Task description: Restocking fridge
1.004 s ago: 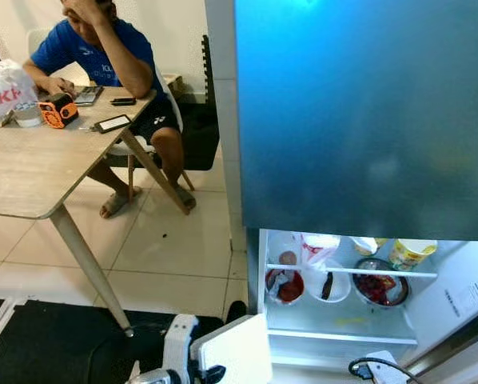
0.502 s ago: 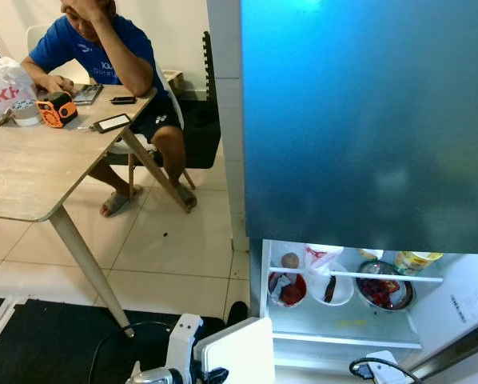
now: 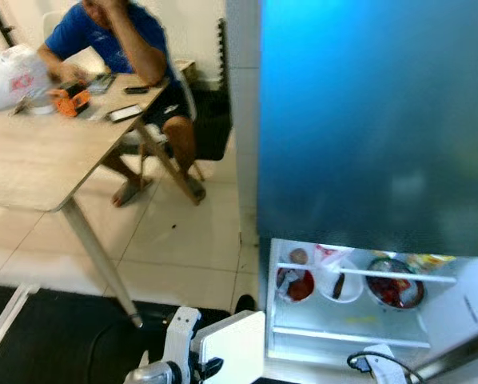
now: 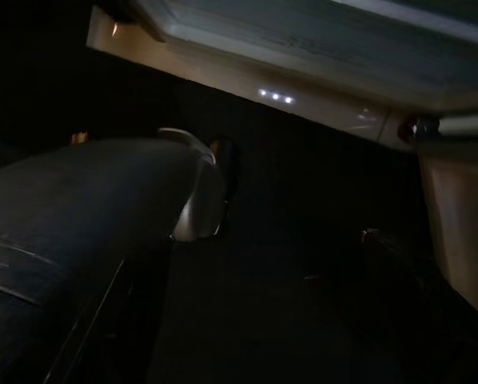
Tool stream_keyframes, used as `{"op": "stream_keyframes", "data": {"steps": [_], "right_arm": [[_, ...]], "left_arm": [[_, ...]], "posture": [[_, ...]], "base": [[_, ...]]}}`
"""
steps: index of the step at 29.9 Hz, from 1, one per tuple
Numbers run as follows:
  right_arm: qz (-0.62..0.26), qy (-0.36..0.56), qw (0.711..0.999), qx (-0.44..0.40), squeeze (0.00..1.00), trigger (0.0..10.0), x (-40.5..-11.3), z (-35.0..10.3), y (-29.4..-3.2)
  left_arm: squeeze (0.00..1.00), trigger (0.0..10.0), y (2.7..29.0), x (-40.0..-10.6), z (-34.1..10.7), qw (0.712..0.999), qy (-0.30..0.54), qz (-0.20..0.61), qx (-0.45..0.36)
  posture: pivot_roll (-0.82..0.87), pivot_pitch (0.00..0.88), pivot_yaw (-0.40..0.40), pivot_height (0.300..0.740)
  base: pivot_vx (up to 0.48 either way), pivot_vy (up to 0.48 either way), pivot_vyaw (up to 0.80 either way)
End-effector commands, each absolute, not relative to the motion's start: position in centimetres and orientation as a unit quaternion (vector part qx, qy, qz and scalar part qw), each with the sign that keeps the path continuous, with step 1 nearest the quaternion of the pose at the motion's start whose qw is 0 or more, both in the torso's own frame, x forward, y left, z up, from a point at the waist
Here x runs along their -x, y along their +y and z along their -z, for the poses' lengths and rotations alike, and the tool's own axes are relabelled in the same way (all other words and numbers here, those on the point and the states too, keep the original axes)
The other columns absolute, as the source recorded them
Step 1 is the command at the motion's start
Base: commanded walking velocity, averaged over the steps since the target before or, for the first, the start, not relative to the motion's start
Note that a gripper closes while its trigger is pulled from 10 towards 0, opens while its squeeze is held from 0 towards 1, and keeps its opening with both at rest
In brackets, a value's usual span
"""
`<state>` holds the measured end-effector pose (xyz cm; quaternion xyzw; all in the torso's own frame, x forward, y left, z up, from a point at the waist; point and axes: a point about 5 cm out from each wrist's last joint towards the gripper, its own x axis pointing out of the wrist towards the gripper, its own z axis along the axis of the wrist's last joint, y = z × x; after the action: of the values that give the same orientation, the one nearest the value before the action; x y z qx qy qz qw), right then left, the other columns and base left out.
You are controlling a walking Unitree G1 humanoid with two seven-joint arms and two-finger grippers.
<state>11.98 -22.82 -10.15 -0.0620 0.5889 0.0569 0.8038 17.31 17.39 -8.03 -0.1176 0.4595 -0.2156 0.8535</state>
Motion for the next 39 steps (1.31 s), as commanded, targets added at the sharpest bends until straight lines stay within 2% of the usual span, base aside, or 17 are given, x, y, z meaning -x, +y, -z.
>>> {"op": "stream_keyframes", "data": {"steps": [1,5,12,39], "right_arm": [[-0.055,0.595,0.800,0.056,0.00,10.0,-11.5,10.3,-22.7],[-0.055,0.595,0.800,0.056,0.00,10.0,-11.5,10.3,-22.7],[-0.049,0.589,0.805,0.049,0.00,10.0,-11.6,10.3,-22.7],[-0.055,0.593,0.802,0.054,0.00,10.0,-11.5,10.3,-22.7]], "left_arm": [[0.00,10.0,18.0,-15.7,8.8,0.846,0.479,0.172,0.157],[0.00,10.0,18.2,-15.3,9.0,0.845,0.484,0.158,0.165],[0.00,10.0,18.4,-13.7,9.6,0.833,0.508,0.129,0.176],[0.00,10.0,17.9,-13.5,9.8,0.829,0.511,0.134,0.184]], "posture": [[-0.09,0.000,0.027,0.740],[-0.09,0.000,0.026,0.740],[-0.09,0.000,0.025,0.740],[-0.10,0.000,0.024,0.740]], "base": [[0.000,0.000,-0.76],[0.000,0.000,-0.75],[0.000,0.000,0.00],[-0.375,0.000,0.00]]}}
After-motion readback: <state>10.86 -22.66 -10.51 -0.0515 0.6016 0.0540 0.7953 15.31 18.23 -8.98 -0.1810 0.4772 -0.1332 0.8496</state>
